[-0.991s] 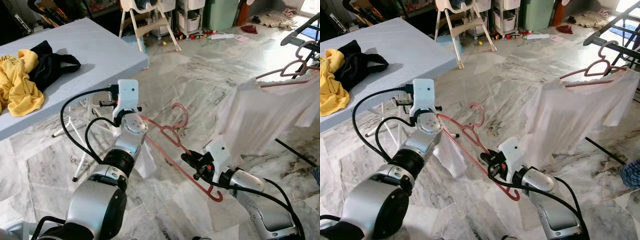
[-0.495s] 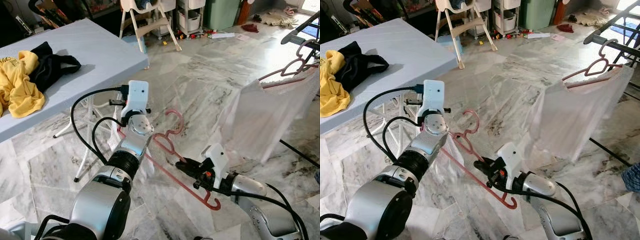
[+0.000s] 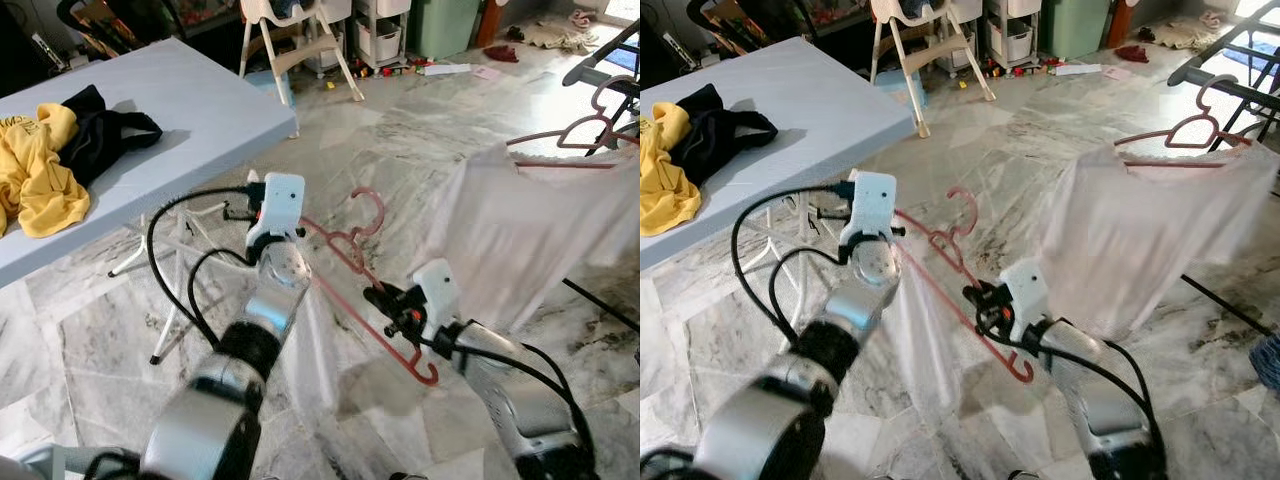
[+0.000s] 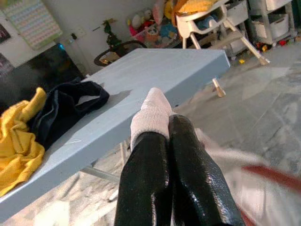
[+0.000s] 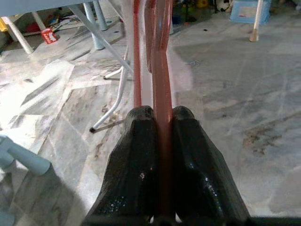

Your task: Hang hanger

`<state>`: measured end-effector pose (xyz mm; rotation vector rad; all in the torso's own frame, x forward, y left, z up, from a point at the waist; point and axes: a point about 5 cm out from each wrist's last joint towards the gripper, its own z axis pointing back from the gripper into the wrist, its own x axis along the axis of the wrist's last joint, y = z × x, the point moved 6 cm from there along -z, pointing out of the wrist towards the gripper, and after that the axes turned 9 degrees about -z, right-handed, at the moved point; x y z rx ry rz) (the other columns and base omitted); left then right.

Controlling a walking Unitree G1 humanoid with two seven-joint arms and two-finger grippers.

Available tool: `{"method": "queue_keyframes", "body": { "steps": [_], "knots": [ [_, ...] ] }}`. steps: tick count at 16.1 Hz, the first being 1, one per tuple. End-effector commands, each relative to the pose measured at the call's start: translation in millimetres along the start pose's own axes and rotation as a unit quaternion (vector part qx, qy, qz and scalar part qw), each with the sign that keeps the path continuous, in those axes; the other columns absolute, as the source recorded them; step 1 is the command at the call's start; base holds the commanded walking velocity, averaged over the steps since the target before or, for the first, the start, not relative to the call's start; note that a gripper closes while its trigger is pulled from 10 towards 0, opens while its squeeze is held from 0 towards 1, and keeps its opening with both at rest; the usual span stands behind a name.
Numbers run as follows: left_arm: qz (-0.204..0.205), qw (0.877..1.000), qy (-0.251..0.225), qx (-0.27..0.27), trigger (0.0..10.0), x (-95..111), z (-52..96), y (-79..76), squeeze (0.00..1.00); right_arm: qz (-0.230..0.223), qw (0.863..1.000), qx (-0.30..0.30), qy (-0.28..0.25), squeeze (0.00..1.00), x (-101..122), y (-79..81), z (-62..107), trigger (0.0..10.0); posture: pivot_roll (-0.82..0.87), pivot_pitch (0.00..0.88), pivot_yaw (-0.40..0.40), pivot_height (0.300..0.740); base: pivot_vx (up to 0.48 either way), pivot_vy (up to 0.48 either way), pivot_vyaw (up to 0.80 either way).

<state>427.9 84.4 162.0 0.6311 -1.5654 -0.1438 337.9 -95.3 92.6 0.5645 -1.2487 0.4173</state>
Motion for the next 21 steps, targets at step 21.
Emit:
{"method": "queue_keyframes", "body": {
  "steps": [21],
  "knots": [
    [-0.066, 0.989, -0.076, -0.105, 10.0, 9.3, 23.3, -38.0, 0.0, -0.011, 0.997, 0.078, -0.023, 0.0, 10.7, 25.0, -4.4, 10.0, -0.15, 0.083, 0.147, 0.74, 0.0, 0.0, 0.0]
  ]
}}
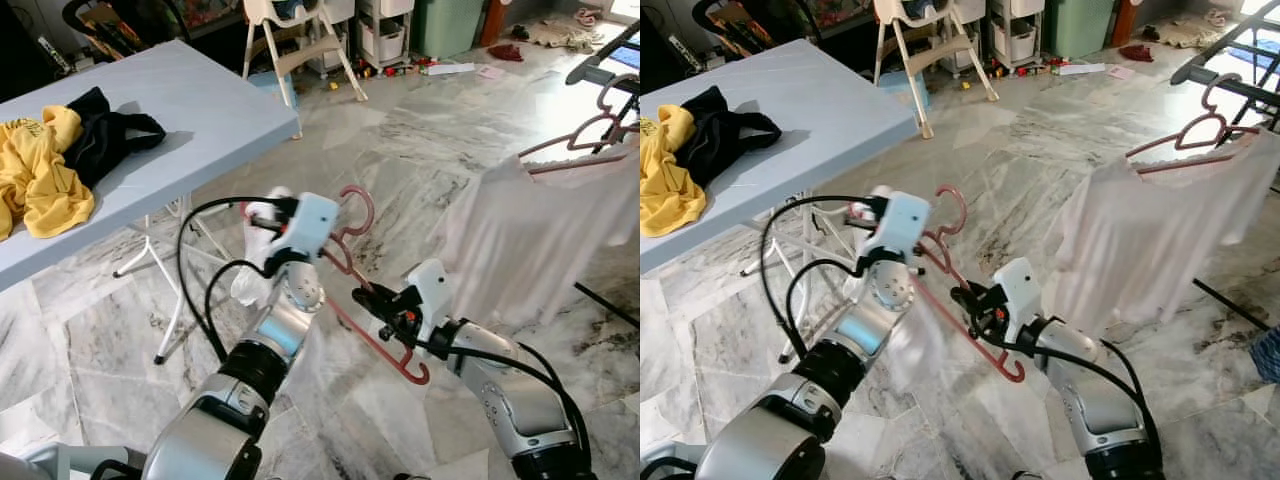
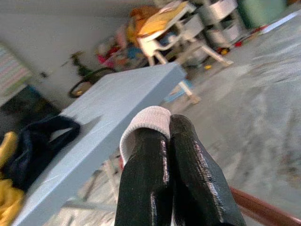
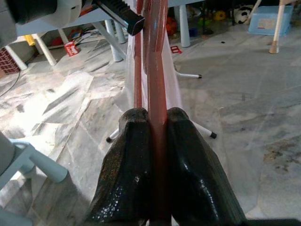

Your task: Hang hanger

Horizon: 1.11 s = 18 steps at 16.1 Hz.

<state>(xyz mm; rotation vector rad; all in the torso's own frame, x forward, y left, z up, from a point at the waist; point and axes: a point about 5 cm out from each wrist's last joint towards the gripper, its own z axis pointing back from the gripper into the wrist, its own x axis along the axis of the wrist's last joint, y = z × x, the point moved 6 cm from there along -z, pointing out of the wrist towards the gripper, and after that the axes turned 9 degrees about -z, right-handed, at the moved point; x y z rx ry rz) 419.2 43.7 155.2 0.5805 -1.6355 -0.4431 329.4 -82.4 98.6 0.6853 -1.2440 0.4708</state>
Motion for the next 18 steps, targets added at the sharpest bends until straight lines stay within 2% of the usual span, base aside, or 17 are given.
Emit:
{"method": "queue_keyframes", "body": {
  "steps": [1, 3, 5, 6, 8, 9, 10, 13, 16, 17, 18],
  "knots": [
    [-0.013, 0.999, -0.022, -0.026, 10.0, 2.9, 4.2, -10.2, 0.0, 0.005, 1.0, 0.021, -0.011, 0.0, 7.6, 8.3, -5.3, 10.0, -0.15, 0.083, 0.147, 0.74, 0.0, 0.0, 0.0],
    [-0.005, 0.998, -0.035, -0.061, 10.0, 7.8, 7.8, -20.9, 0.0, 0.001, 1.0, 0.007, -0.016, 0.0, 9.9, 0.6, -4.4, 10.0, -0.15, 0.082, 0.148, 0.74, 0.0, 0.0, 0.0],
    [-0.008, 0.998, -0.041, -0.039, 10.0, 9.9, 4.6, -12.5, 0.0, 0.001, 1.0, 0.027, -0.01, 0.0, 8.9, 5.9, -1.9, 10.0, -0.15, 0.082, 0.148, 0.74, 0.0, 0.0, 0.0],
    [-0.017, 1.0, -0.02, 0.004, 10.0, 0.2, -11.7, 15.6, 0.0, 0.005, 1.0, 0.029, 0.006, 0.0, 1.4, 3.6, 7.8, 10.0, -0.15, 0.082, 0.146, 0.74, 0.0, 0.0, 0.0],
    [-0.022, 0.999, -0.009, 0.037, 10.0, -5.5, -21.5, 37.6, 0.0, 0.005, 1.0, 0.019, 0.015, 0.0, -3.7, -2.4, 14.4, 10.0, -0.15, 0.082, 0.146, 0.74, 0.0, 0.0, 0.0],
    [-0.026, 0.998, -0.006, 0.057, 10.0, -9.1, -27.9, 53.3, 0.0, 0.009, 1.0, 0.01, 0.02, 0.0, -7.3, -8.3, 19.5, 10.0, -0.15, 0.081, 0.147, 0.74, 0.0, 0.0, 0.0],
    [-0.027, 0.998, -0.005, 0.06, 10.0, -10.1, -29.5, 56.9, 0.0, 0.01, 1.0, 0.008, 0.021, 0.0, -8.2, -9.6, 20.5, 10.0, -0.15, 0.081, 0.148, 0.74, 0.0, 0.0, 0.0],
    [-0.015, 0.999, -0.032, 0.012, 10.0, 1.5, -24.4, 34.6, 0.0, 0.019, 1.0, -0.018, 0.007, 0.0, -1.8, -17.1, 15.6, 10.0, -0.15, 0.082, 0.151, 0.74, 0.0, 0.0, 0.0],
    [-0.003, 0.996, -0.073, -0.056, 10.0, 21.0, -6.4, -2.3, 0.0, 0.024, 0.999, -0.04, -0.008, 0.0, 4.2, -23.3, 8.8, 10.0, -0.15, 0.079, 0.147, 0.74, 0.0, 0.0, 0.0],
    [0.013, 0.992, -0.077, -0.095, 10.0, 21.6, 3.0, -18.2, 0.0, 0.03, 0.997, -0.062, -0.023, 0.0, 10.9, -29.1, 6.1, 10.0, -0.15, 0.079, 0.145, 0.74, 0.0, 0.0, 0.0],
    [0.016, 0.991, -0.075, -0.109, 10.0, 18.8, 7.5, -24.5, 0.0, 0.032, 0.997, -0.07, -0.028, 0.0, 13.7, -31.7, 4.9, 10.0, -0.15, 0.079, 0.145, 0.74, 0.0, 0.0, 0.0]
  ]
}}
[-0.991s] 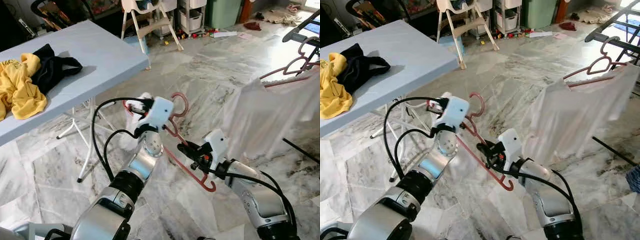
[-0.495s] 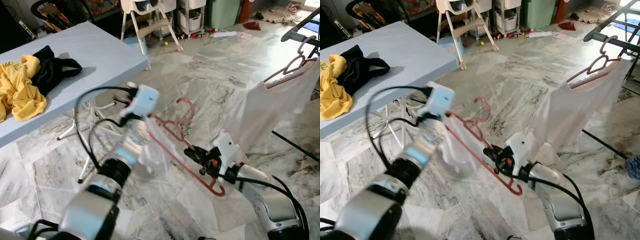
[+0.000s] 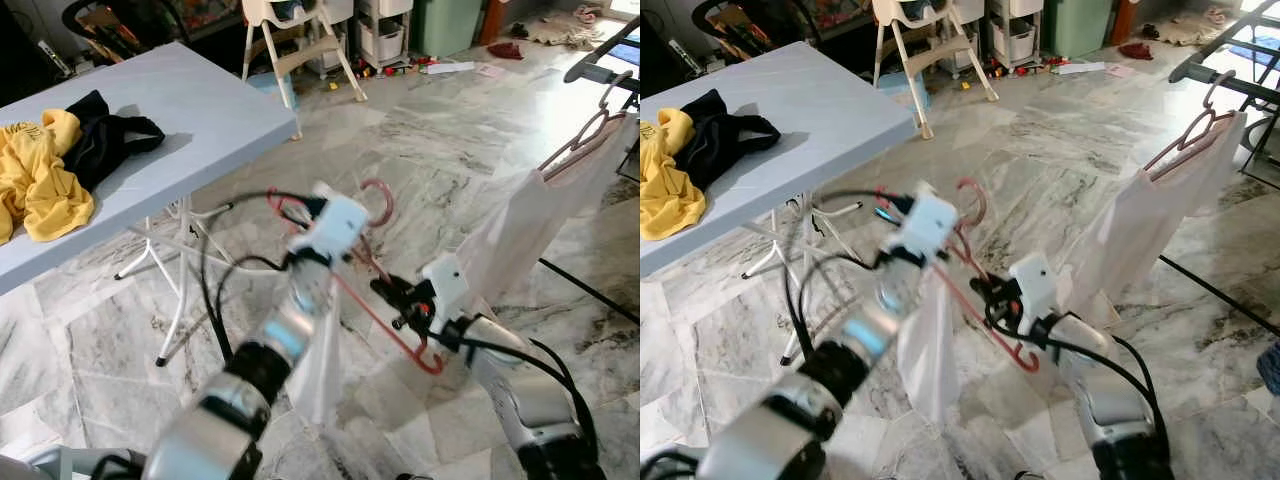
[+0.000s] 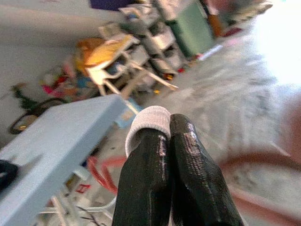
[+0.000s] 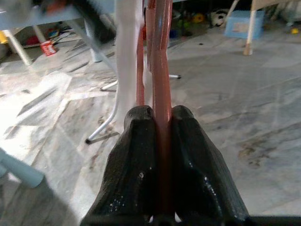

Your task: Hang hanger

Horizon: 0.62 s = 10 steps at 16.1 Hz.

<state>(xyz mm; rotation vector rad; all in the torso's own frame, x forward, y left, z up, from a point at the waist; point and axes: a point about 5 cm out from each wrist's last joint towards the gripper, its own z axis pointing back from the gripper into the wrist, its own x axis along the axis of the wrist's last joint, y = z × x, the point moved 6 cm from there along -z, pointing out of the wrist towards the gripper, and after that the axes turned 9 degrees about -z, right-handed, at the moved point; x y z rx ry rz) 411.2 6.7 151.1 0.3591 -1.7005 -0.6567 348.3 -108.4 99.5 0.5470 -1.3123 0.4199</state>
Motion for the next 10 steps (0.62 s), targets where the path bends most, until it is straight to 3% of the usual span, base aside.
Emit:
{"method": "queue_keyframes", "body": {
  "steps": [1, 3, 4, 5, 10],
  "knots": [
    [0.008, 1.0, 0.006, -0.002, 10.0, -9.9, 3.9, 3.1, 0.0, 0.003, 1.0, -0.014, -0.022, 0.0, 10.3, -4.5, -2.0, 10.0, -0.15, 0.077, 0.144, 0.74, 0.0, 0.0, 0.0],
    [0.019, 0.999, 0.031, 0.018, 10.0, -27.4, 7.9, 14.9, 0.0, 0.009, 1.0, -0.011, -0.021, 0.0, 9.9, -3.9, -0.9, 10.0, -0.14, 0.077, 0.143, 0.74, 0.0, 0.0, 0.0],
    [0.037, 0.998, 0.047, 0.015, 10.0, -35.3, 8.3, 19.0, 0.62, 0.009, 1.0, -0.013, -0.022, 0.0, 9.4, -5.2, -0.2, 10.0, -0.14, 0.074, 0.141, 0.74, 0.0, 0.0, 0.0],
    [0.03, 0.998, 0.051, 0.029, 10.0, -39.7, 8.3, 27.6, 1.0, 0.01, 1.0, -0.015, -0.022, 0.0, 8.6, -6.5, 0.4, 10.0, -0.14, 0.074, 0.141, 0.74, 0.0, 0.0, 0.0],
    [0.043, 0.998, 0.039, 0.003, 10.0, -37.1, 5.4, 27.5, 1.0, 0.019, 0.999, -0.024, -0.028, 0.0, 14.8, -12.9, 0.6, 10.0, -0.15, 0.069, 0.141, 0.74, 0.0, 0.0, 0.0]
  ]
}}
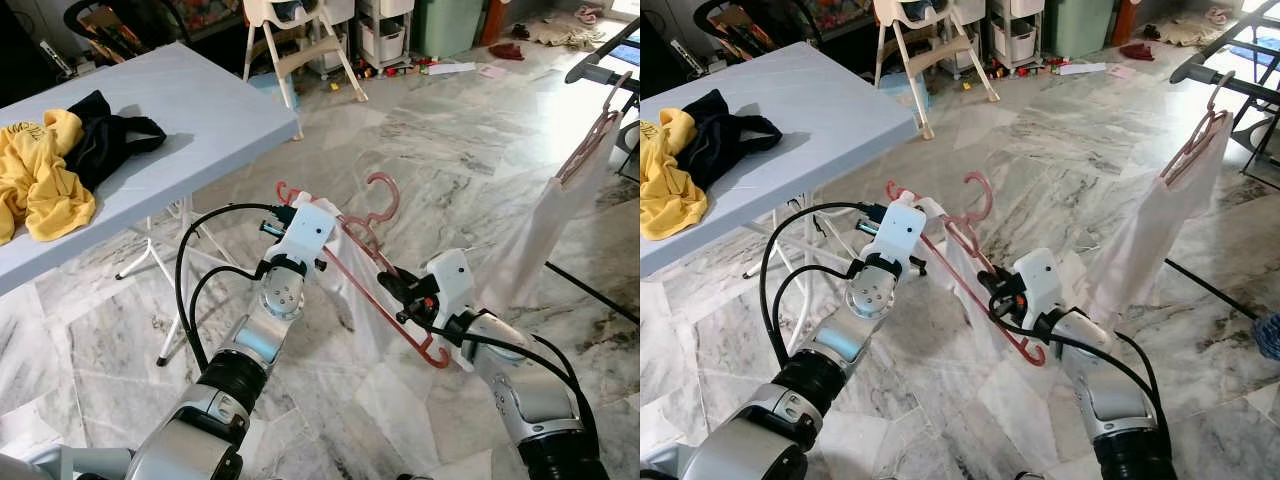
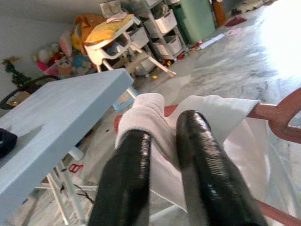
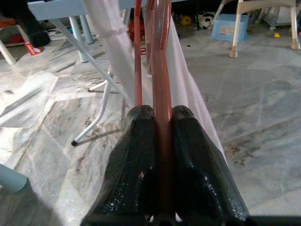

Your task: Hang hanger

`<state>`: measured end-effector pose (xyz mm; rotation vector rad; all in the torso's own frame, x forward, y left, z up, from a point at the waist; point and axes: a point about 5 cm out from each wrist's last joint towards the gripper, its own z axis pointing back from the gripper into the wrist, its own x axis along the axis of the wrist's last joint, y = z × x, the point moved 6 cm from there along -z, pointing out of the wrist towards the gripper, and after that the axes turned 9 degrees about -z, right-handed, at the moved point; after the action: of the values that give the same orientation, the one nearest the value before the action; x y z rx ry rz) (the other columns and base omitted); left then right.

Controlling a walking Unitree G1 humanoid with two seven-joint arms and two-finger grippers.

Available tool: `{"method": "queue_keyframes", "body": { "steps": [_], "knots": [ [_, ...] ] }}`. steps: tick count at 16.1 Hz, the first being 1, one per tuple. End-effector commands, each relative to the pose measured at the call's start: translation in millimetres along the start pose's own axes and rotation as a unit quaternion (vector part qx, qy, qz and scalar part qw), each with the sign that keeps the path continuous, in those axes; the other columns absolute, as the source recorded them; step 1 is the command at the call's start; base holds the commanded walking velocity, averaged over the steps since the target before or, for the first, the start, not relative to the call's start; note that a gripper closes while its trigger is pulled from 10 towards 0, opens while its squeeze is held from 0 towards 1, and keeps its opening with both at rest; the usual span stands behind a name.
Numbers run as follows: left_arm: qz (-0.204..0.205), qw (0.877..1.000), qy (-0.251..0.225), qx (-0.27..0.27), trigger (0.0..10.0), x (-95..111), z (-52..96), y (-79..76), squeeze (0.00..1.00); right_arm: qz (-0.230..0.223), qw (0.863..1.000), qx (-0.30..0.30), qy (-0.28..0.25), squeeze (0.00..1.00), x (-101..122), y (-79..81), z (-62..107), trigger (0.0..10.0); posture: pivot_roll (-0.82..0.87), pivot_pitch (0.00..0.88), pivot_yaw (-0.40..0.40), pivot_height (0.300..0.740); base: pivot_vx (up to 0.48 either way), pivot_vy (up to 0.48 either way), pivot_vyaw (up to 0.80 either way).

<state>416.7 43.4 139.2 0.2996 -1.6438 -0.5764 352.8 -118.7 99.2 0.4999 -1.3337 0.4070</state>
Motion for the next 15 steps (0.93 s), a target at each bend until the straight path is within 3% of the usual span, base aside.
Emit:
{"method": "queue_keyframes", "body": {
  "steps": [1, 15],
  "knots": [
    [0.002, 1.0, 0.004, -0.006, 10.0, -4.1, 2.3, -0.7, 1.0, 0.009, 1.0, -0.006, -0.028, 0.0, 16.2, -3.6, -2.8, 10.0, -0.15, 0.068, 0.142, 0.74, 0.0, 0.0, 0.0],
    [0.012, 0.999, -0.019, -0.048, 10.0, 8.9, 10.6, -24.6, 1.0, 0.013, 0.998, -0.016, -0.056, 0.0, 28.1, -6.1, -8.2, 10.0, -0.15, 0.071, 0.147, 0.74, 0.0, 0.0, 0.0]
  ]
}}
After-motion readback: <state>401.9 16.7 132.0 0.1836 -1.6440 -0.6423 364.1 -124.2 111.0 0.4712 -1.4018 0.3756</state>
